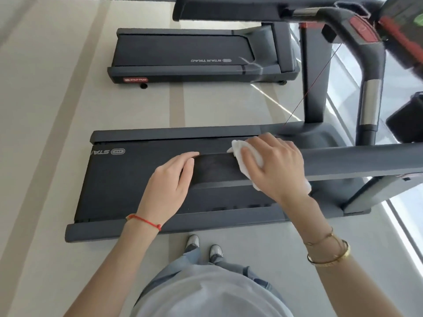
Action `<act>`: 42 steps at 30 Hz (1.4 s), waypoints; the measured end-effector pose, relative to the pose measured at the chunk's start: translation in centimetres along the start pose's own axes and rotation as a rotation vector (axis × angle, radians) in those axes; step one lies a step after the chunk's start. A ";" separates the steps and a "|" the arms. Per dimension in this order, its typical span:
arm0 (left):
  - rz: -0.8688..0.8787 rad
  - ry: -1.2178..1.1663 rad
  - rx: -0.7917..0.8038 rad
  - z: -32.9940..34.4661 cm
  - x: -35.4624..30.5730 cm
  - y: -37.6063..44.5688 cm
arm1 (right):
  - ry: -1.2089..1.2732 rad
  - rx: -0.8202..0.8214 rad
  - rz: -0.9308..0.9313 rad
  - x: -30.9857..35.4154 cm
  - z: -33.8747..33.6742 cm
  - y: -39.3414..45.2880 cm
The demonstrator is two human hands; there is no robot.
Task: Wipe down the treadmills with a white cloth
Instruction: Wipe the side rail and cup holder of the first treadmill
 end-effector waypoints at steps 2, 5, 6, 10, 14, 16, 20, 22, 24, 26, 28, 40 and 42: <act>-0.015 -0.022 -0.034 0.1 -0.1 -0.2 | 0.040 -0.030 -0.162 3.4 0.5 -0.2; -0.030 -0.042 -0.082 0.2 -0.1 -0.5 | 0.120 -0.078 -0.367 6.0 0.7 -1.7; -0.036 -0.045 -0.095 0.3 -0.2 -0.6 | 0.129 -0.085 -0.401 5.6 0.5 -2.0; -0.057 -0.037 -0.112 0.3 -0.2 -0.7 | 0.137 -0.104 -0.184 -1.0 -1.0 -1.3; -0.055 -0.039 -0.139 0.3 -0.4 -0.8 | 0.041 -0.027 -0.125 -0.2 -0.2 0.4; -0.049 -0.052 -0.164 0.3 -0.6 -0.9 | 0.016 0.014 -0.264 3.8 1.1 0.2; -0.068 -0.072 -0.175 0.6 -0.5 -0.9 | 0.089 -0.085 -0.369 4.7 0.5 -1.0; -0.053 -0.055 -0.179 0.5 -0.7 -0.9 | 0.131 -0.167 -0.371 2.8 -0.8 -1.8; -0.053 -0.043 -0.162 0.4 -0.5 -0.8 | 0.138 -0.198 -0.262 0.6 -1.4 -1.4; -0.055 -0.037 -0.141 0.3 -0.3 -0.7 | 0.095 -0.145 -0.120 0.2 -0.9 -0.4; -0.040 -0.036 -0.134 0.3 -0.3 -0.6 | 0.057 -0.062 -0.133 2.4 0.3 0.4; -0.033 -0.043 -0.113 0.4 -0.1 -0.5 | 0.042 0.056 -0.049 -0.1 0.5 0.9; -0.027 -0.029 -0.105 0.3 -0.4 -0.5 | -0.005 0.112 -0.059 0.7 1.4 1.7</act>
Point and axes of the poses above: each hand's wrist, its own y-axis towards the middle knuckle, its own z-axis out of the palm, x = y × z, the point moved 9 cm from there along y, towards the middle knuckle
